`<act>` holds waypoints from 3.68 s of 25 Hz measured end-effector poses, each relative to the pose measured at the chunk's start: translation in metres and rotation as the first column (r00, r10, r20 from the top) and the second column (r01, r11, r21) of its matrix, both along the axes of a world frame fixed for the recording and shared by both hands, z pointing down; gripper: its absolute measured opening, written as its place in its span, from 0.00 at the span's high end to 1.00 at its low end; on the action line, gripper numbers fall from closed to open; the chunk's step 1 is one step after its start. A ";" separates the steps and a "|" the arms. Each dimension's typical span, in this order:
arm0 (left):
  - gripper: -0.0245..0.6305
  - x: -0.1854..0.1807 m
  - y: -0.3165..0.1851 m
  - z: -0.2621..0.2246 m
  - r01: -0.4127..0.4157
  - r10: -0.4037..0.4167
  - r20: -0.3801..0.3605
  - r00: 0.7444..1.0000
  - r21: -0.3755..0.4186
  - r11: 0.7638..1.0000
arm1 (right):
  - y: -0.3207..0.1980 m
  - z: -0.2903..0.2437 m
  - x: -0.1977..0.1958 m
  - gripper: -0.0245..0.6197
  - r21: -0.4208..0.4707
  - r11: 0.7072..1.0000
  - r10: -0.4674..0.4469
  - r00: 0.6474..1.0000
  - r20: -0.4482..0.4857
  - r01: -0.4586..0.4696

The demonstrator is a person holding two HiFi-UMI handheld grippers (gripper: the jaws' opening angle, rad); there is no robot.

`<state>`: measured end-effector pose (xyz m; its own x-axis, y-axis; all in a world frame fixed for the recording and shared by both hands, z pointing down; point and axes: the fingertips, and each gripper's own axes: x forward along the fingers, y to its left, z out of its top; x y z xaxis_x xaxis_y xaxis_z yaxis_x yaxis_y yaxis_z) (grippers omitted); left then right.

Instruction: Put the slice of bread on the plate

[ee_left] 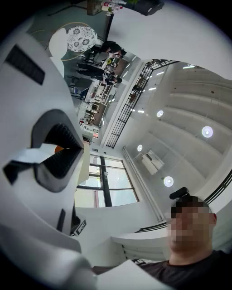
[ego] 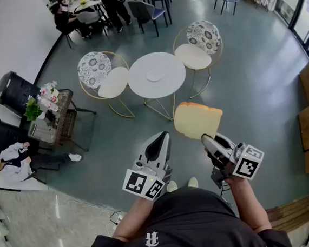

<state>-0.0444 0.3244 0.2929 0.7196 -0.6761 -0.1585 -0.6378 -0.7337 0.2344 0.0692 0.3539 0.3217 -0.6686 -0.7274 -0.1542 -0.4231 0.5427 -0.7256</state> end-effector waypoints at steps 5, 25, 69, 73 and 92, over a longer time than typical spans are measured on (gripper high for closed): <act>0.95 0.002 0.001 0.002 -0.003 0.003 -0.002 1.000 -0.007 1.000 | 0.001 0.000 0.000 0.82 0.000 1.000 -0.005 1.000 -0.007 0.005; 0.95 0.006 0.005 0.007 0.038 -0.039 0.017 0.999 0.006 0.999 | 0.006 0.000 0.004 0.81 -0.013 0.999 -0.040 0.998 0.042 0.041; 0.95 -0.023 -0.144 0.019 0.085 -0.086 0.047 0.995 0.034 0.996 | -0.147 0.020 -0.024 0.81 -0.097 0.994 -0.040 0.998 0.053 0.045; 0.95 -0.033 -0.178 0.021 0.053 -0.056 0.057 0.997 0.039 0.998 | -0.180 0.021 -0.039 0.81 -0.108 0.994 -0.024 0.998 0.058 0.030; 0.95 -0.036 -0.317 0.041 0.111 -0.110 0.063 0.992 -0.007 0.994 | -0.327 0.055 -0.046 0.81 -0.184 0.978 -0.088 0.993 0.082 0.101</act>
<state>-0.0802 0.0072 0.3343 0.6488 -0.7533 -0.1081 -0.7282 -0.6558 0.1992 0.0229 0.0266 0.3764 -0.7277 -0.6821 -0.0720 -0.3186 0.4291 -0.8452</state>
